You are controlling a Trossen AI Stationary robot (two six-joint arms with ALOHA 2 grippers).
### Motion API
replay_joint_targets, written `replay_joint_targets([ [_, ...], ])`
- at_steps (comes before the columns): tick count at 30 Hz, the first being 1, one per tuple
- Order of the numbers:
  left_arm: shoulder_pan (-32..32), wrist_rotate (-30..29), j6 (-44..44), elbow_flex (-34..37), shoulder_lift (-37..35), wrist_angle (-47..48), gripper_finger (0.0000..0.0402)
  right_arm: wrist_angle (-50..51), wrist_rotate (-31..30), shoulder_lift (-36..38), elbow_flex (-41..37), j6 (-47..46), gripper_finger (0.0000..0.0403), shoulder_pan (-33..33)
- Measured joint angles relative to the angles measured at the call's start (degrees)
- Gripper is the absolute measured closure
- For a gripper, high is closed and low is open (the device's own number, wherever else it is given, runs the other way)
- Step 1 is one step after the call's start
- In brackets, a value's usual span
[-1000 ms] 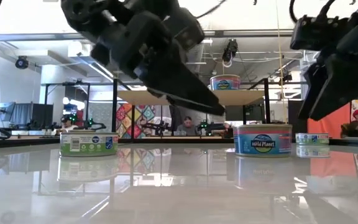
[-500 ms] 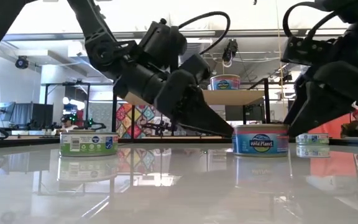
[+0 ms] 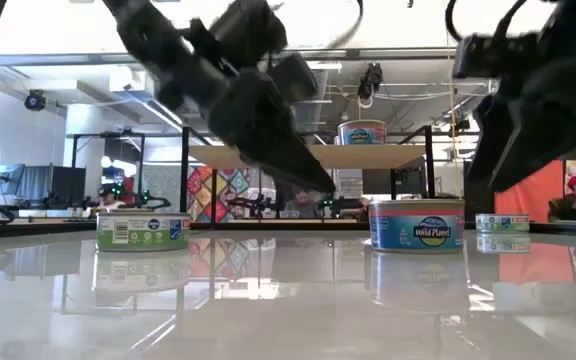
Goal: Stack canned seafood by type on shelf
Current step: Stack the blue-pink tuna can on top of the other blue-pink tuna can on the shelf
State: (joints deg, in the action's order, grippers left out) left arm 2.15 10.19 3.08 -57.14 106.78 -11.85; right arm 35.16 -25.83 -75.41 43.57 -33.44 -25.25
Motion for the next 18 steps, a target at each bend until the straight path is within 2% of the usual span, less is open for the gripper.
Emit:
replay_joint_targets([
  [5,0.5,-2.8,-1.4,4.3,-6.3,0.6,0.0170,0.0,0.0,2.9,-1.8,-2.4,0.0034,-1.2],
  [9,3.1,-4.4,-8.2,10.7,-7.9,-8.9,0.0170,-8.2,-1.1,2.4,-5.6,-2.5,0.0034,-2.4],
  [14,6.2,-8.6,-16.0,16.0,-7.9,-18.7,0.0170,-12.1,-1.4,2.2,-6.0,4.0,0.0034,-1.0],
  [18,7.1,-13.4,-18.9,17.2,-8.1,-19.7,0.0170,-12.0,-3.9,4.1,-5.7,10.5,0.0034,-0.5],
])
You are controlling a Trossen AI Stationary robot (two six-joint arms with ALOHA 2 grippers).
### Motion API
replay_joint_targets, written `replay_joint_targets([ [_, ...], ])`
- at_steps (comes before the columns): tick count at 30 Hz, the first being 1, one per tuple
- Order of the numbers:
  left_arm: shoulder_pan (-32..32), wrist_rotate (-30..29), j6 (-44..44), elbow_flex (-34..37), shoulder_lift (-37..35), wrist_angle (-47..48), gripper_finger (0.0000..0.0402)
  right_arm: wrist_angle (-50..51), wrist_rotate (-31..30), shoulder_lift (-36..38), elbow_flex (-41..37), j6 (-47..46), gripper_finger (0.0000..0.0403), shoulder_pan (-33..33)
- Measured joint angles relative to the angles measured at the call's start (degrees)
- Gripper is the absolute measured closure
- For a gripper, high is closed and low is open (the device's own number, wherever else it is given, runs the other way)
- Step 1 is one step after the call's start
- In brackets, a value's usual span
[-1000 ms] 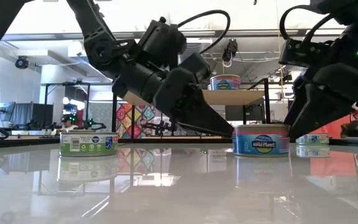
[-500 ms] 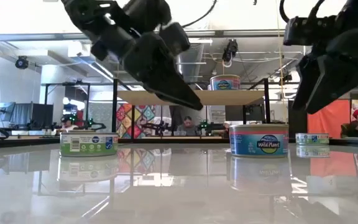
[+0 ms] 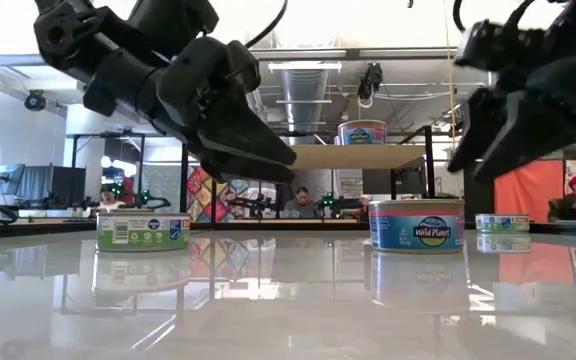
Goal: Stack canned seafood by type on shelf
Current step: Stack the blue-pink tuna can on top of the other blue-pink tuna can on the shelf
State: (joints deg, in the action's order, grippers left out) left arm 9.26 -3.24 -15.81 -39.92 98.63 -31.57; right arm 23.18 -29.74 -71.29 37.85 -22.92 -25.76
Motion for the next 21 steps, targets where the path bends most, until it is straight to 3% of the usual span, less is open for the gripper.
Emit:
replay_joint_targets([
  [8,-1.7,-4.1,-0.7,-3.0,0.0,-0.2,0.0170,0.3,-1.5,8.4,-0.1,6.0,0.0034,-0.2],
  [12,-3.1,-5.1,4.3,-4.6,0.0,-0.4,0.0169,0.2,-2.0,11.2,-0.1,4.6,0.0034,-0.2],
  [21,-2.0,-1.7,9.9,-3.6,-0.1,-0.6,0.0169,-5.4,-5.4,10.5,-0.6,2.0,0.0034,-0.1],
])
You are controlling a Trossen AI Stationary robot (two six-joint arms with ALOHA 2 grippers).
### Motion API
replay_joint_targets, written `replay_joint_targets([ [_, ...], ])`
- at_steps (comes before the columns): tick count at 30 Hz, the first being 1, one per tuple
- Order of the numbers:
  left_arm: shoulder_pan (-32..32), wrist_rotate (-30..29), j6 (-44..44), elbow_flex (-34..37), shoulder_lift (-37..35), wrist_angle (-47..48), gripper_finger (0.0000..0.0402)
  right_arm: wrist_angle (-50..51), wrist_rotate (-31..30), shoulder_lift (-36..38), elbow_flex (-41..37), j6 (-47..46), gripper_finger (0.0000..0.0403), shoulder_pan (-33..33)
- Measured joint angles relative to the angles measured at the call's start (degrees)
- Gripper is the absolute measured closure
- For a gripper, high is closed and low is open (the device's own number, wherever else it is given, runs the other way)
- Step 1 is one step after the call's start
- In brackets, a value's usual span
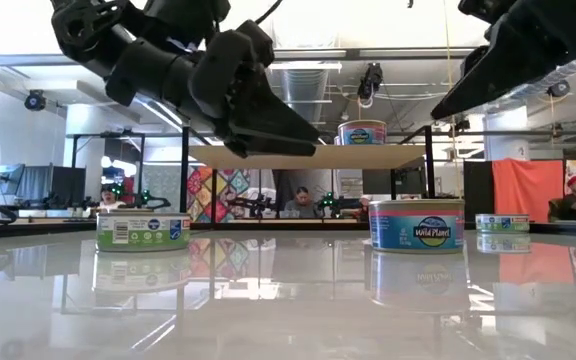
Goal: Stack canned seafood by type on shelf
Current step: Stack the blue-pink tuna can on top of the other blue-pink tuna can on the shelf
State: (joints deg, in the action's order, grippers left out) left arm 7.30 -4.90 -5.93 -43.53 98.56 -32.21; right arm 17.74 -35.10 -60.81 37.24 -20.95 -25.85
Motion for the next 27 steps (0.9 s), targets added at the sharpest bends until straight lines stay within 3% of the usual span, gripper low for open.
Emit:
replay_joint_targets([
  [4,1.2,0.0,0.8,1.4,-0.1,-2.0,0.0169,-7.0,2.3,-3.2,-1.8,2.3,0.0034,0.2],
  [11,1.8,-0.6,-2.3,7.0,-0.1,-11.7,0.0170,-8.4,2.3,-3.5,-0.1,4.9,0.0034,0.5],
  [13,1.8,-1.1,-2.5,8.0,-0.1,-12.9,0.0170,-8.1,4.7,-3.2,0.0,5.4,0.0032,1.1],
  [22,1.8,-2.0,-6.8,6.4,-0.1,-12.6,0.0170,-6.8,11.2,-0.7,0.2,3.0,0.0009,4.5],
  [27,2.7,-3.3,-10.2,4.8,-0.1,-9.8,0.0170,-4.2,8.2,-1.0,0.2,4.0,0.0003,4.3],
])
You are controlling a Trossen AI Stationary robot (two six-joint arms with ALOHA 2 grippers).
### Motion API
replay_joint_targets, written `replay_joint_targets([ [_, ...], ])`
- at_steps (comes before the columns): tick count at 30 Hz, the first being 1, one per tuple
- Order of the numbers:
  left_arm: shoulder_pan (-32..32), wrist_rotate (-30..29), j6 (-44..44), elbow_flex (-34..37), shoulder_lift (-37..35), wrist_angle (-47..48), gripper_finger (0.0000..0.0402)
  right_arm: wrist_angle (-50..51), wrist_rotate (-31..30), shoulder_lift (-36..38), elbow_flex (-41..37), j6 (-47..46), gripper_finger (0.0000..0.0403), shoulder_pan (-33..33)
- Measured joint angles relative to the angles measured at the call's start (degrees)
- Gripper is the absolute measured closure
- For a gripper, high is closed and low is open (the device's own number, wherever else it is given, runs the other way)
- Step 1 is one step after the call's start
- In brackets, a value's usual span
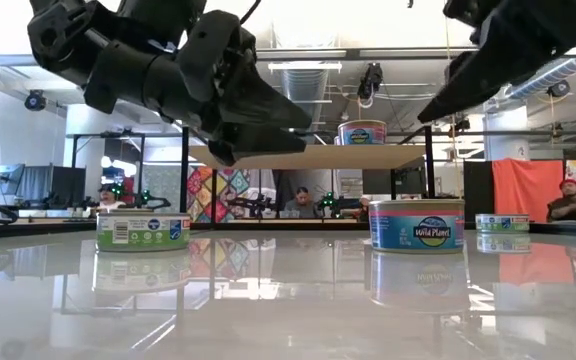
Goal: Stack canned seafood by type on shelf
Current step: Stack the blue-pink tuna can on top of the other blue-pink tuna can on the shelf
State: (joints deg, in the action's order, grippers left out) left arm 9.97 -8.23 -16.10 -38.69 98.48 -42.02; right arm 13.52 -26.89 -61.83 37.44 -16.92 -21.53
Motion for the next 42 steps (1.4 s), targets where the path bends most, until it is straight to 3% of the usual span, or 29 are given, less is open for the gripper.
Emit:
replay_joint_targets([
  [9,1.8,-6.5,8.3,1.1,0.1,0.1,0.0170,-1.0,-3.2,-2.4,-5.0,-3.3,0.0003,-3.0],
  [14,2.2,-6.2,6.7,1.2,0.6,-0.2,0.0170,-0.1,-3.1,-1.7,-5.2,-6.5,0.0003,-5.4],
  [23,1.3,-6.3,7.1,-1.5,7.4,-2.5,0.0170,-4.8,-4.4,-7.4,-8.3,-10.2,0.0003,-6.1],
  [34,-0.8,-6.2,8.6,-8.9,16.7,-2.6,0.0170,-17.6,0.0,-16.5,-9.6,-5.8,0.0003,-6.2],
  [37,-1.1,-6.2,8.6,-10.4,18.0,-1.8,0.0170,-24.1,-0.1,-19.7,-9.7,-2.6,0.0003,-6.2],
  [42,-0.9,-5.4,9.0,-14.3,21.1,-0.7,0.0170,-26.6,-0.9,-22.8,-8.7,-0.1,0.0003,-4.1],
])
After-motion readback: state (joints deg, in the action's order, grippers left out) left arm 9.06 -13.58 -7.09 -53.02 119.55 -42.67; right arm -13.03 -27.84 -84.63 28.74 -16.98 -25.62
